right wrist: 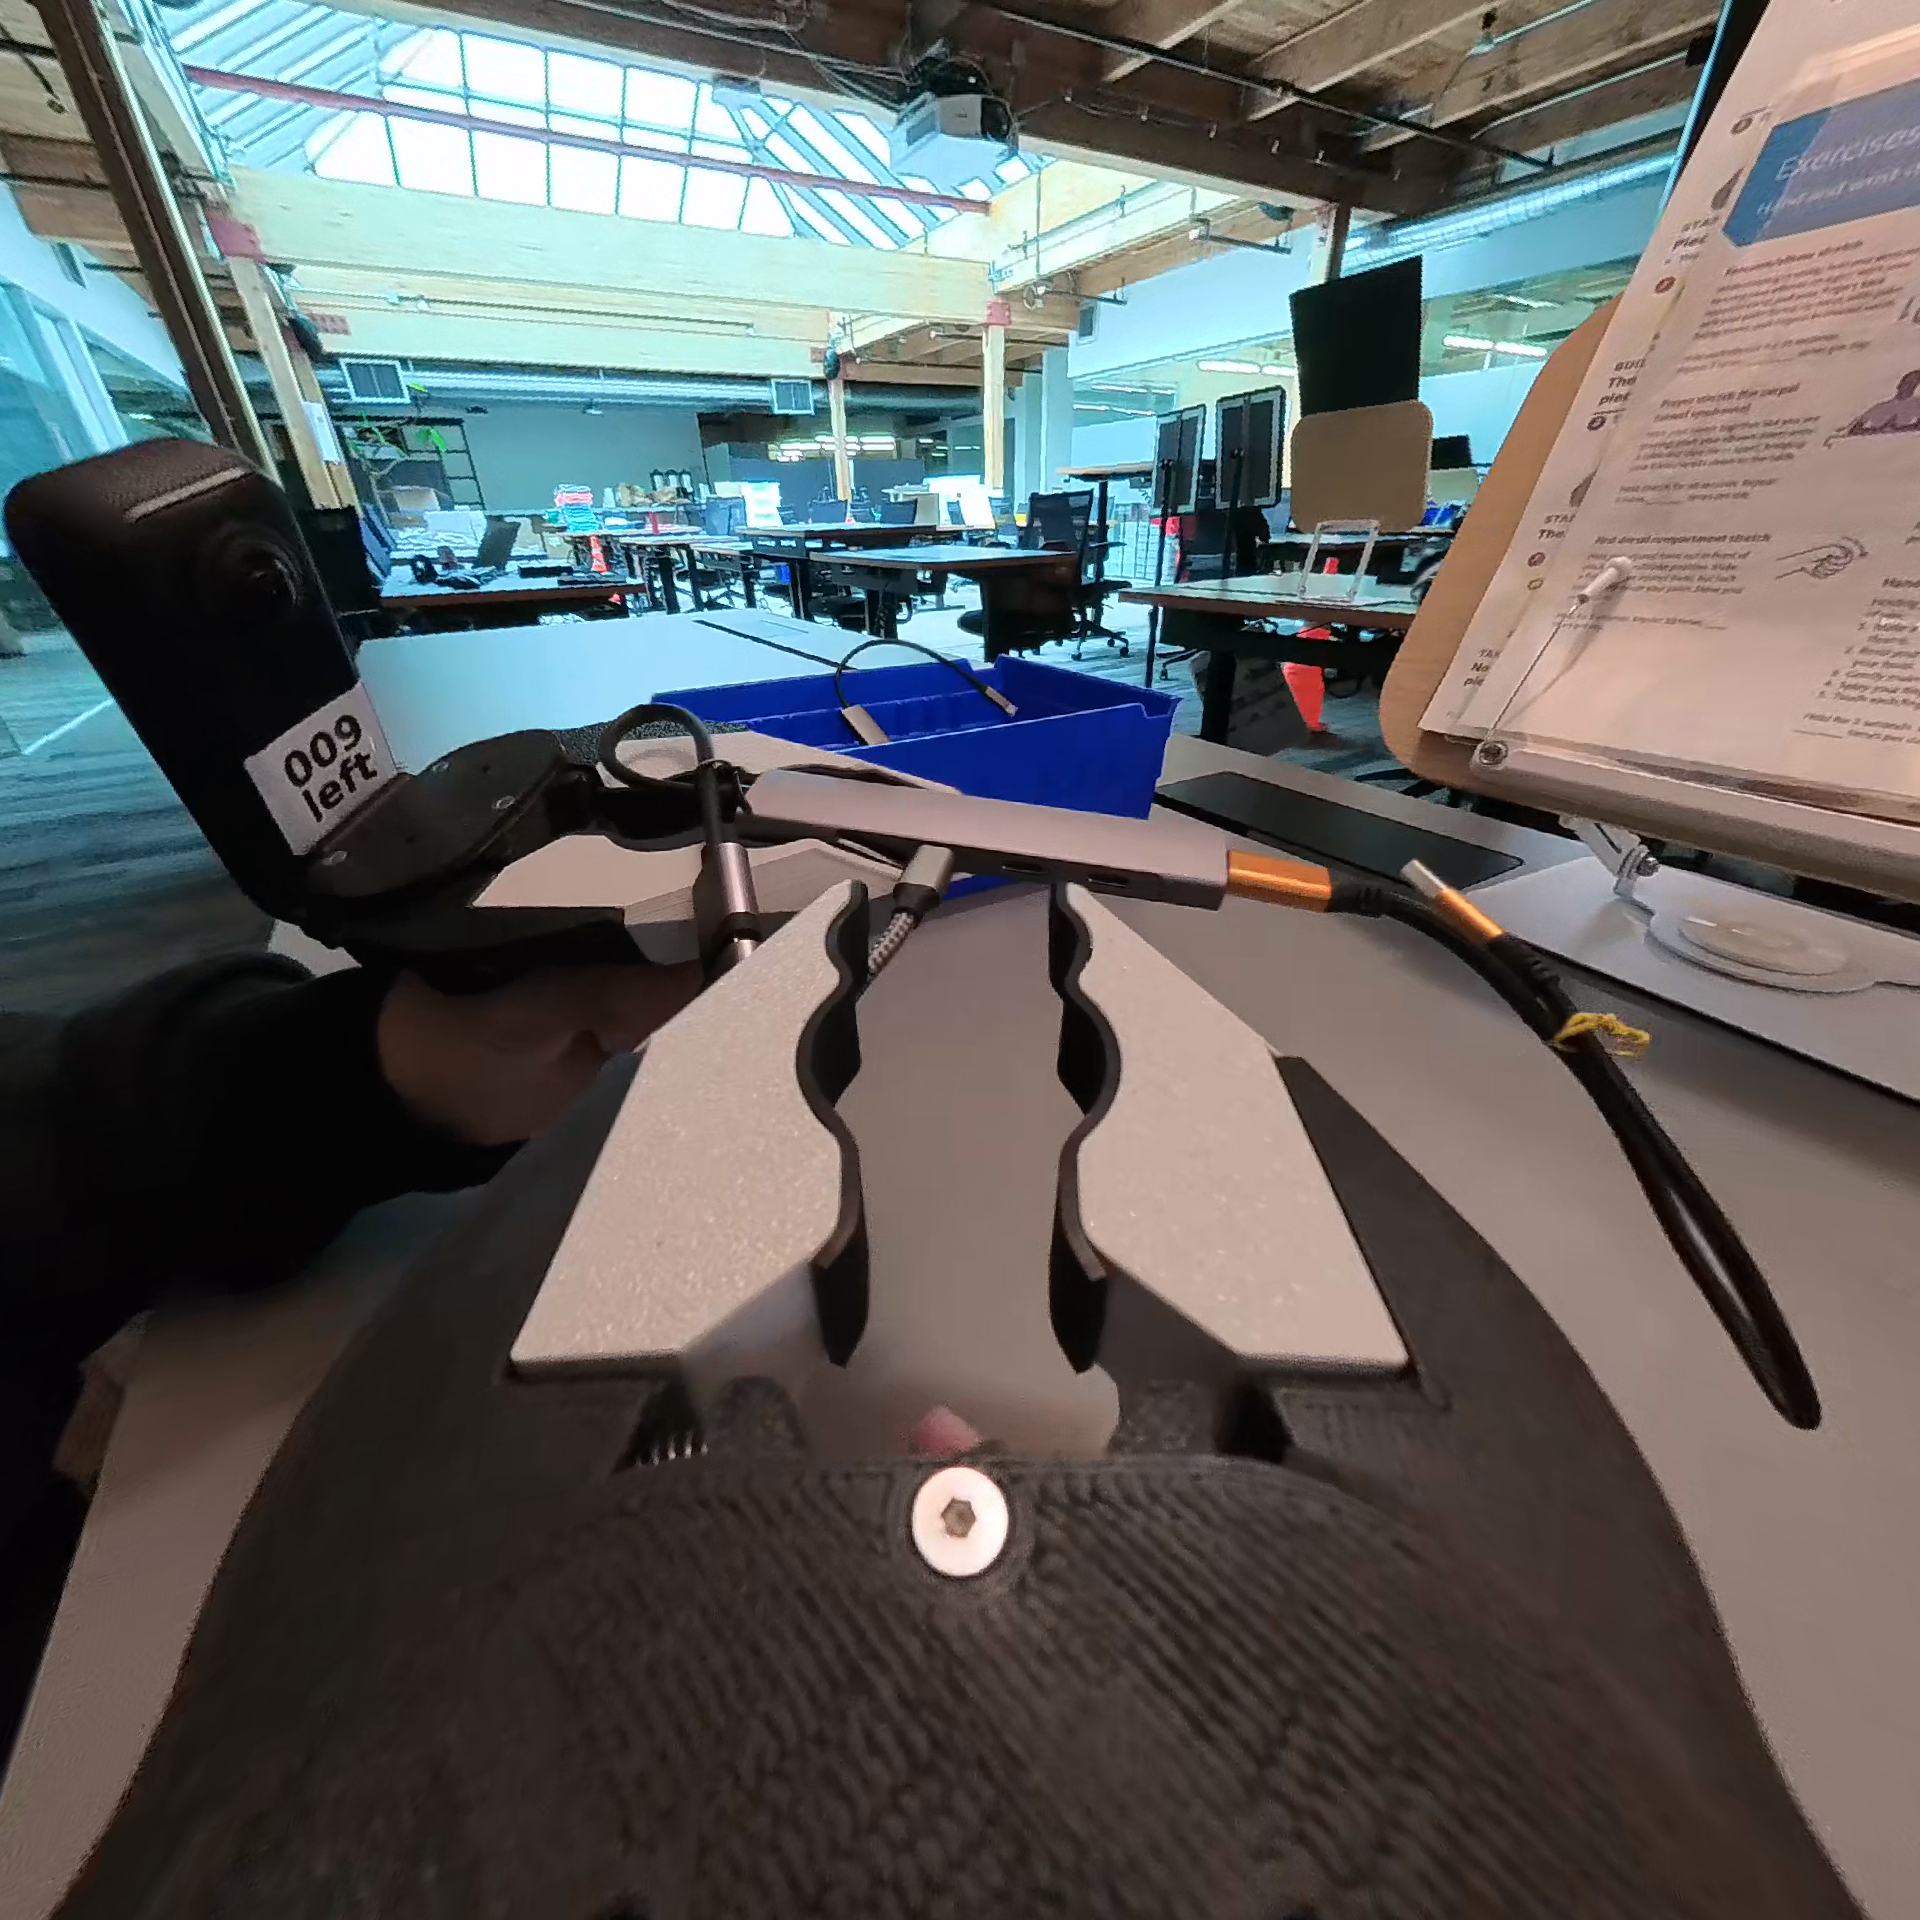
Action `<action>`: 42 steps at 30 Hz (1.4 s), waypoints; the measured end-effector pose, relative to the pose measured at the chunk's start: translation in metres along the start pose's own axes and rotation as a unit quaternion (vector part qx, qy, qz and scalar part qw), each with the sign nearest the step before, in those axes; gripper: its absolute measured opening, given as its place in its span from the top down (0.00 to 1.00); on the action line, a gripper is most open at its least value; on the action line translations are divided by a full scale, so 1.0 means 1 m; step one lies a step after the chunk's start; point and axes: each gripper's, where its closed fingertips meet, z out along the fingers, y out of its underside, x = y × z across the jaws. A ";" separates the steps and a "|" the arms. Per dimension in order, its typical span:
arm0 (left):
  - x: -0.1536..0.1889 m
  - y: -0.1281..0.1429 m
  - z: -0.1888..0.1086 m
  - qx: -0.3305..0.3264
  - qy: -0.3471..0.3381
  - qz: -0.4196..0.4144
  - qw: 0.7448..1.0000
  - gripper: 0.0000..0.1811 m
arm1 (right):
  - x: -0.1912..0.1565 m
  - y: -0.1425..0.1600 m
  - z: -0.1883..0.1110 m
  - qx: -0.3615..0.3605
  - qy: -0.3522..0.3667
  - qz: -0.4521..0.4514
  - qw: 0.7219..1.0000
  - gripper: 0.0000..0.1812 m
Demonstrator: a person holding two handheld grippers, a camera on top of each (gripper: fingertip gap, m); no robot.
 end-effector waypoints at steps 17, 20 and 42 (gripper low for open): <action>0.001 0.001 0.000 0.004 -0.005 0.022 1.000 0.88 | -0.004 0.002 0.003 0.010 -0.005 0.030 0.999 0.91; 0.001 -0.002 0.000 0.009 -0.018 0.056 0.998 0.88 | -0.002 0.003 0.001 -0.015 -0.003 0.024 1.000 0.87; 0.008 -0.005 0.000 -0.004 -0.062 0.198 0.978 0.88 | -0.005 0.012 0.002 -0.092 0.022 -0.026 0.995 0.96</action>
